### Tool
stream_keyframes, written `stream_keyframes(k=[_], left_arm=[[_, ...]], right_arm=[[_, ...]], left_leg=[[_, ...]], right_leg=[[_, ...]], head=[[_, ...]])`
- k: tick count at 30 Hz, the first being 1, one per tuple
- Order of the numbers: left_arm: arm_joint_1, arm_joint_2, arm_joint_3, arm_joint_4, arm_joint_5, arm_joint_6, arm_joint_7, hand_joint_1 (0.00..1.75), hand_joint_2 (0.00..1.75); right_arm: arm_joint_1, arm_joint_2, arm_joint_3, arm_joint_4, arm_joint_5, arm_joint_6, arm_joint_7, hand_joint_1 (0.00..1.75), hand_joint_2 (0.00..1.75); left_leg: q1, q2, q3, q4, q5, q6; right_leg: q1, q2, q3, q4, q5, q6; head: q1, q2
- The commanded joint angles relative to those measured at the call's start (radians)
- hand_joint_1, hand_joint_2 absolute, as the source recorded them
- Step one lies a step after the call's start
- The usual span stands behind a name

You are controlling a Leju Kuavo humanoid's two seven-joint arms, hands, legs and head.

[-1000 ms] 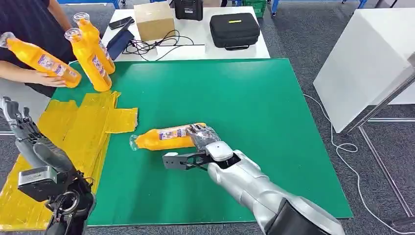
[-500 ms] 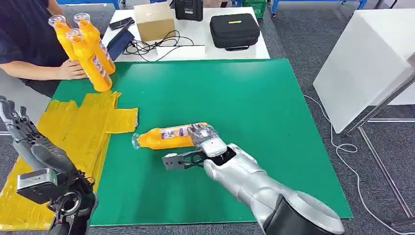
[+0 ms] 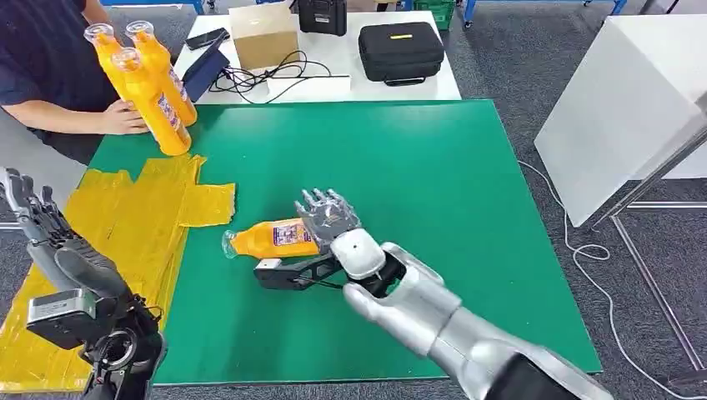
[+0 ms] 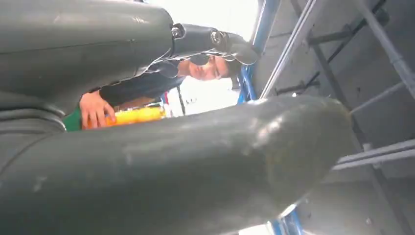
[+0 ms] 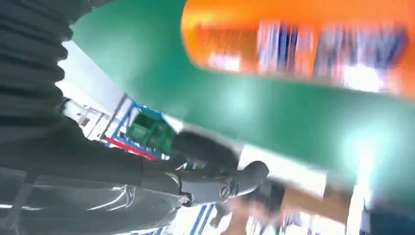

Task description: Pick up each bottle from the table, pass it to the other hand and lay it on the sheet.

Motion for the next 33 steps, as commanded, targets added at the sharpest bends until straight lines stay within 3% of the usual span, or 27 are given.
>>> stream_keyframes(k=[1,3,4,12,23,25,27,29,30,31,32,33], left_arm=[[-0.011,0.027,-0.066,0.037,-0.007,-0.011,0.003,0.00,0.00],[-0.035,0.028,-0.071,0.054,0.001,-0.017,0.003,0.00,0.00],[-0.043,0.028,-0.074,0.059,0.002,-0.018,0.003,0.00,0.00],[-0.057,0.029,-0.074,0.070,0.009,-0.018,0.003,0.00,0.00],[-0.055,0.031,-0.074,0.068,0.012,-0.019,0.003,0.00,0.00],[-0.059,0.039,-0.078,0.074,0.022,-0.016,0.003,0.00,0.00],[-0.077,0.049,-0.093,0.090,0.040,-0.010,0.003,0.00,0.00],[-0.110,0.048,-0.113,0.128,0.057,-0.012,0.003,0.00,0.00],[-0.118,0.047,-0.118,0.137,0.060,-0.013,0.003,0.00,0.00],[-0.157,0.041,-0.134,0.167,0.074,-0.012,0.003,0.00,0.00],[-0.175,0.041,-0.145,0.180,0.076,0.001,0.003,0.00,0.00],[-0.191,0.042,-0.152,0.182,0.083,0.016,0.003,0.00,0.00]], right_arm=[[0.255,-0.257,-0.421,-0.903,0.129,-0.057,-0.056,0.00,0.00],[0.246,-0.251,-0.438,-0.899,0.131,-0.076,-0.068,0.00,0.00],[0.245,-0.242,-0.439,-0.876,0.123,-0.077,-0.076,0.00,1.75],[0.218,-0.215,-0.425,-0.797,0.104,-0.064,-0.092,0.00,1.75],[0.213,-0.210,-0.414,-0.760,0.097,-0.051,-0.098,0.00,1.75],[0.163,-0.159,-0.384,-0.579,0.092,-0.036,-0.122,0.00,1.75],[0.088,-0.083,-0.341,-0.332,0.166,-0.101,-0.157,0.00,1.75],[-0.016,0.031,-0.323,0.031,0.234,-0.230,-0.173,0.00,1.75],[-0.040,0.060,-0.331,0.115,0.228,-0.241,-0.179,0.00,1.75],[-0.141,0.146,-0.357,0.406,0.211,-0.333,-0.203,0.00,1.75],[-0.192,0.180,-0.377,0.538,0.183,-0.401,-0.221,0.00,1.75],[-0.239,0.180,-0.295,0.613,0.181,-0.478,-0.209,0.00,0.00]], left_leg=[[0.001,-0.009,-0.001,0.002,-0.002,-0.001],[0.000,-0.009,-0.004,0.001,-0.001,-0.001],[0.000,-0.011,-0.002,0.002,-0.002,-0.001],[-0.001,-0.001,-0.001,0.000,-0.002,0.000],[0.000,0.000,0.000,0.000,-0.002,0.000],[0.000,0.002,0.000,-0.001,-0.002,0.001],[0.000,0.006,0.001,-0.001,-0.002,0.000],[0.001,0.011,0.006,-0.002,-0.003,-0.002],[-0.001,0.009,0.002,-0.002,-0.002,0.000],[-0.001,0.011,0.003,-0.002,-0.002,0.000],[0.001,0.012,0.005,-0.002,-0.002,-0.002],[0.000,0.012,0.004,-0.002,-0.001,-0.003]], right_leg=[[0.001,-0.011,0.003,0.000,-0.004,0.003],[0.000,-0.010,0.000,-0.001,-0.002,0.002],[0.000,-0.012,0.003,-0.001,-0.004,0.003],[-0.001,-0.004,0.001,-0.003,-0.001,0.001],[0.000,-0.003,0.002,-0.003,-0.001,0.002],[0.000,0.000,0.000,-0.003,0.000,0.001],[-0.001,0.003,0.001,-0.003,0.000,0.001],[0.000,0.007,0.005,-0.004,0.001,0.002],[-0.001,0.007,0.002,-0.003,0.001,0.001],[-0.002,0.009,0.003,-0.003,0.002,0.001],[0.000,0.009,0.004,-0.003,0.002,0.001],[-0.001,0.008,0.003,-0.002,0.002,0.001]], head=[[0.000,0.000],[0.000,0.000],[0.000,0.000],[0.000,0.000],[0.000,0.000],[0.000,0.000],[0.000,0.000],[0.000,0.000],[0.000,0.000],[0.000,0.000],[0.000,0.000],[0.000,0.000]])
